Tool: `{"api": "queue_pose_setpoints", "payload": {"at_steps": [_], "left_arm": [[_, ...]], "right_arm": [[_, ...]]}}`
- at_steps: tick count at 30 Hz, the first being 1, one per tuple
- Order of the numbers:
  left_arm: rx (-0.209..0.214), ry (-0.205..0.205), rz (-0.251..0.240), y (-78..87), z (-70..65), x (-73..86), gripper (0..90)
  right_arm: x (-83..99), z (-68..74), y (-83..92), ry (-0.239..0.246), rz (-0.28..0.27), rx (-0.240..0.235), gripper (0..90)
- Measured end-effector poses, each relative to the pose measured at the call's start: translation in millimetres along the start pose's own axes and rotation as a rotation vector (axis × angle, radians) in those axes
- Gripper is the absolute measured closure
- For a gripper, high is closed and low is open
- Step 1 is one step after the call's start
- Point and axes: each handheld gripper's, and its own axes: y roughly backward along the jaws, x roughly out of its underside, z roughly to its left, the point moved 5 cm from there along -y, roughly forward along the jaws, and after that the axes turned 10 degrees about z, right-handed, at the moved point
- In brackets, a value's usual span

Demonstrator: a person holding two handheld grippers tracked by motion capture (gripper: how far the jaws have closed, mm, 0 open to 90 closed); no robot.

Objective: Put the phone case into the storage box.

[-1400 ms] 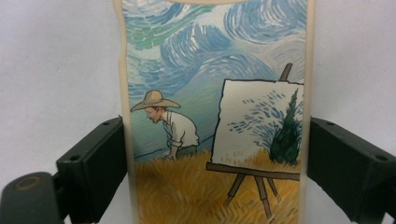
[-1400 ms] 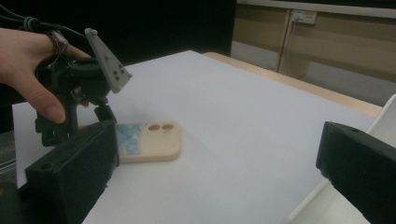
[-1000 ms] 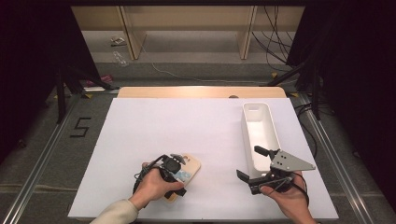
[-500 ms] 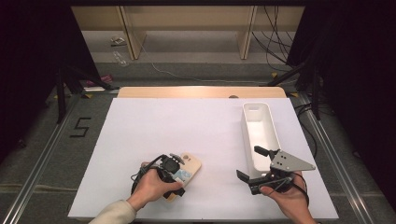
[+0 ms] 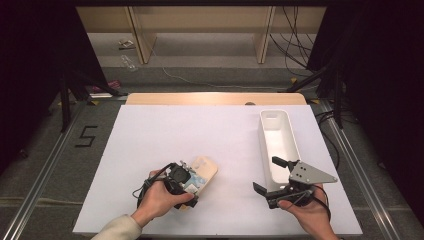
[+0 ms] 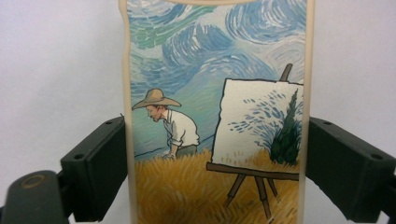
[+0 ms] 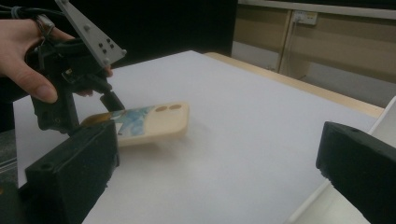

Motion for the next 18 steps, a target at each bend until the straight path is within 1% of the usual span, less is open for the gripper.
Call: {"api": "queue_pose_setpoints", "payload": {"at_steps": [3,4,5,10,15,18], "left_arm": [[0.011,-0.009,-0.051,3.4,1.4,-0.7,11.4],[0.011,-0.009,-0.051,3.4,1.4,-0.7,11.4],[0.015,-0.015,-0.068,4.3,1.7,-1.0,11.4],[0.005,-0.017,-0.130,10.2,3.7,-2.3,11.5],[-0.001,-0.027,-0.172,13.3,4.8,-3.4,11.5],[-0.008,-0.040,-0.199,14.4,4.5,-4.4,11.5]], "right_arm": [[0.0,0.2,0.2,0.000,0.002,0.002,0.4],[0.0,0.2,0.1,-0.002,0.002,0.000,0.4],[0.0,0.2,0.1,-0.002,0.002,0.000,0.4],[0.2,0.3,-0.1,0.001,0.004,0.001,0.4],[0.1,0.3,-0.2,0.000,0.003,0.001,0.4],[0.2,0.4,-0.4,0.000,0.003,0.001,0.4]]}}
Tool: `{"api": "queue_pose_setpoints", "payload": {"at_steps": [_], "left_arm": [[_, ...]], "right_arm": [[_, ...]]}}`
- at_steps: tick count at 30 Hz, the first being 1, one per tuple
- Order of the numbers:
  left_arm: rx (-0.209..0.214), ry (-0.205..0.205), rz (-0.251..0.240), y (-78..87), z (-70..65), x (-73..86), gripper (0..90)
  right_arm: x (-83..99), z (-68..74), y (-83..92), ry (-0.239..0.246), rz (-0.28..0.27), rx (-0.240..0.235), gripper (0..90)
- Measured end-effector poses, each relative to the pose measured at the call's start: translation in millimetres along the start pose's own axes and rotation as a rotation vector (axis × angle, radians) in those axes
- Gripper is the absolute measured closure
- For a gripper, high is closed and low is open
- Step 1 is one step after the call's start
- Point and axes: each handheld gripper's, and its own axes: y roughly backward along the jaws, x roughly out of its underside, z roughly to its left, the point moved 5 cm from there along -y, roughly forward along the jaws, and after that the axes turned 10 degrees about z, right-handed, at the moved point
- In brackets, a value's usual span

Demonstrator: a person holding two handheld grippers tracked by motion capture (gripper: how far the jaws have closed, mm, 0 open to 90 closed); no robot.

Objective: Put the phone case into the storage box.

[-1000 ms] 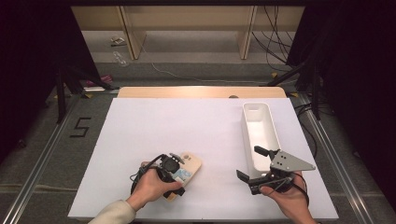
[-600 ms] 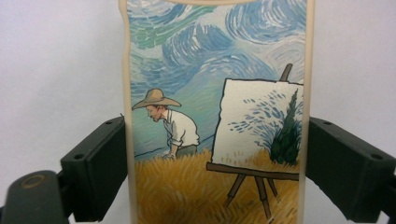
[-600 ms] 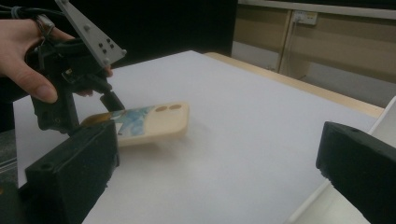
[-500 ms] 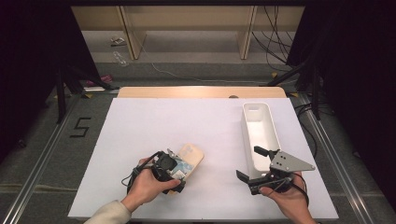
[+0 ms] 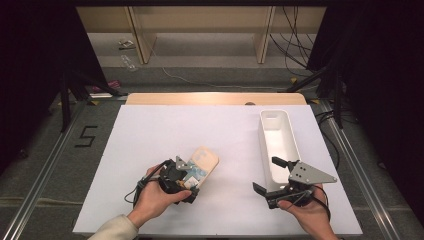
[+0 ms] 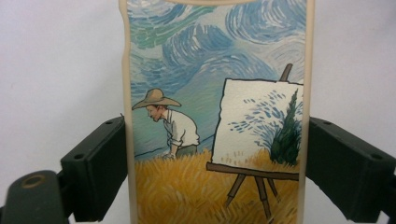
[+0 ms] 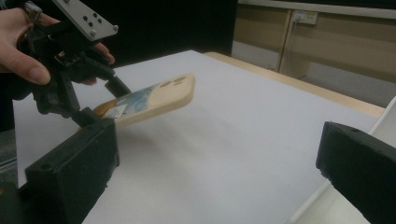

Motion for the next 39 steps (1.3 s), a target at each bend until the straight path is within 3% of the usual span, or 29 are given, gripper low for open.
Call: {"api": "queue_pose_setpoints", "payload": {"at_steps": [5,10,39], "left_arm": [[-0.011,-0.028,-0.040,2.1,-0.9,-2.3,11.5],[-0.020,-0.029,-0.073,3.5,0.1,-3.9,11.4],[-0.031,-0.055,-0.156,7.7,0.1,-9.3,11.4]], "right_arm": [[-0.6,0.7,0.1,-0.001,-0.002,0.000,0.4],[-0.9,1.4,-0.1,0.000,-0.002,-0.002,0.4],[-8.3,10.2,-6.6,-0.004,-0.009,-0.014,0.4]]}}
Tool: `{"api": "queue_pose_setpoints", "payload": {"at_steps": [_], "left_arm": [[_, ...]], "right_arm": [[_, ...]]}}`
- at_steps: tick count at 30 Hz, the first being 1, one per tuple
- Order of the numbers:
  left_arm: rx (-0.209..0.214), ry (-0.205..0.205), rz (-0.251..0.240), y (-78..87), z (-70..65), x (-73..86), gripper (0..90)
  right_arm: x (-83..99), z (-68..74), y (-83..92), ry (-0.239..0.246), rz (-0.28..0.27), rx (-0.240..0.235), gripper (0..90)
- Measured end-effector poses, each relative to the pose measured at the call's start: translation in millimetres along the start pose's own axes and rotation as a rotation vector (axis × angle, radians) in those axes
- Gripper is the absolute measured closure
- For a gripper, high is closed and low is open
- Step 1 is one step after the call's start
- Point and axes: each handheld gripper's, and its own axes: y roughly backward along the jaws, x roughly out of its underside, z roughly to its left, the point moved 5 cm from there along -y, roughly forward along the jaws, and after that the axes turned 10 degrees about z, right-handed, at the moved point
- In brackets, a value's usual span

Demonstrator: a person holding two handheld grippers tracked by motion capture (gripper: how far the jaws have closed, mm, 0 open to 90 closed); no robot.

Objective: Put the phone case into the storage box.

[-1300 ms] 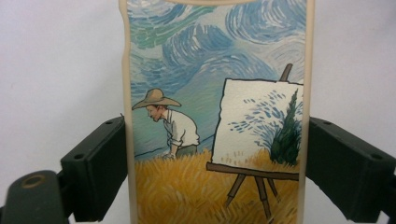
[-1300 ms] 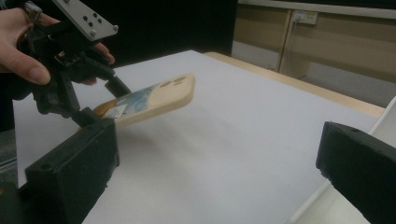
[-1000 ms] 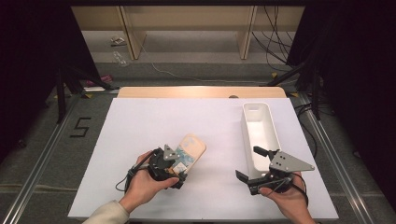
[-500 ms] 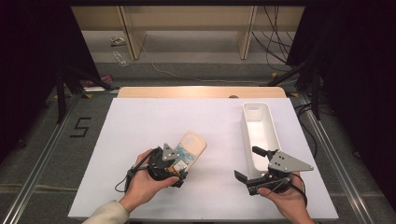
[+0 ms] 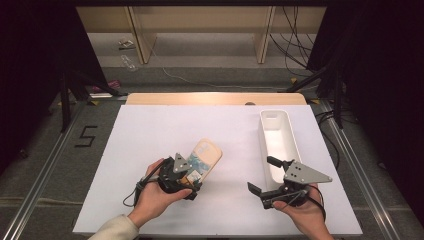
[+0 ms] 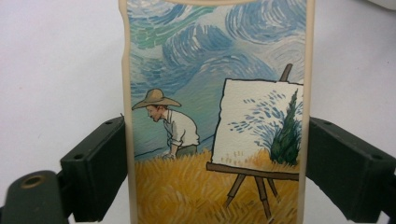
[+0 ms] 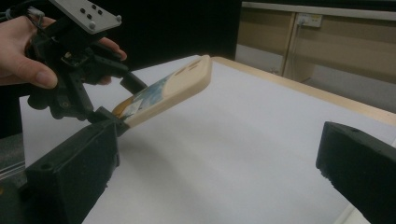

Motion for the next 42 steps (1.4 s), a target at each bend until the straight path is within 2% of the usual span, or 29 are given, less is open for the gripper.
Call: {"api": "queue_pose_setpoints", "payload": {"at_steps": [24,36,42], "left_arm": [[-0.009,-0.031,-0.122,-0.1,1.0,-11.4,11.4],[-0.019,-0.049,-0.159,-2.2,0.5,-17.5,11.3],[-0.013,-0.059,-0.167,-5.0,-4.0,-19.8,11.4]], "right_arm": [[-13.7,3.7,-15.3,-0.034,-0.025,-0.014,0.4],[-24.8,2.3,-28.8,-0.038,-0.029,-0.008,0.4],[-33.1,2.4,-39.4,-0.044,-0.032,-0.011,0.4]]}}
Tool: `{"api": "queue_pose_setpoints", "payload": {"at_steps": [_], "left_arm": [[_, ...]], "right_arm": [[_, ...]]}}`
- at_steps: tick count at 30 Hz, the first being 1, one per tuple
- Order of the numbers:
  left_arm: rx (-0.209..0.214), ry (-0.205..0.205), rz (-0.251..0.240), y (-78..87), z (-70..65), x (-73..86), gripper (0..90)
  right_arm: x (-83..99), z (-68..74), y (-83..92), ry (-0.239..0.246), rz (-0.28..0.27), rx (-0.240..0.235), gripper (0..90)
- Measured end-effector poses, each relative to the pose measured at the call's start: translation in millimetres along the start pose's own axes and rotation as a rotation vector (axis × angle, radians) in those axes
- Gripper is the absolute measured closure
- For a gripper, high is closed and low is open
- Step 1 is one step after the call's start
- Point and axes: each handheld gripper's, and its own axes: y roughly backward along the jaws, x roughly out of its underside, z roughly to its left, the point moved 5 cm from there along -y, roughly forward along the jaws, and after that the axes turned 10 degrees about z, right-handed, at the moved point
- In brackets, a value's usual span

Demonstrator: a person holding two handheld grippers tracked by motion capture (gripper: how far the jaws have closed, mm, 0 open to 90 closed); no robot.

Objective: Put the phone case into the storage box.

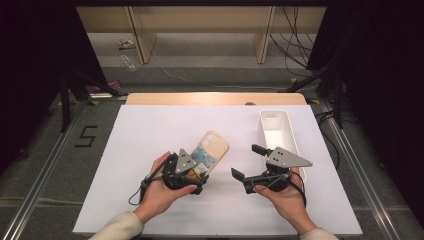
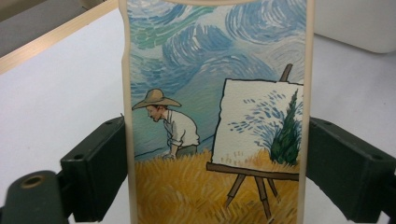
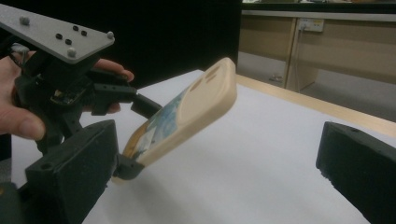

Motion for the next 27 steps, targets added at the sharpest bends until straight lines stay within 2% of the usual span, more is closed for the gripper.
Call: {"api": "queue_pose_setpoints", "payload": {"at_steps": [11,27], "left_arm": [[0.009,-0.004,-0.012,-1.6,-7.5,-3.3,11.3],[0.019,-0.008,-0.012,-3.8,-12.7,-4.4,11.3]], "right_arm": [[-6.9,1.2,-11.6,-0.011,0.001,-0.011,0.4],[-10.2,-4.3,-23.3,-0.020,0.013,0.004,0.4]]}}
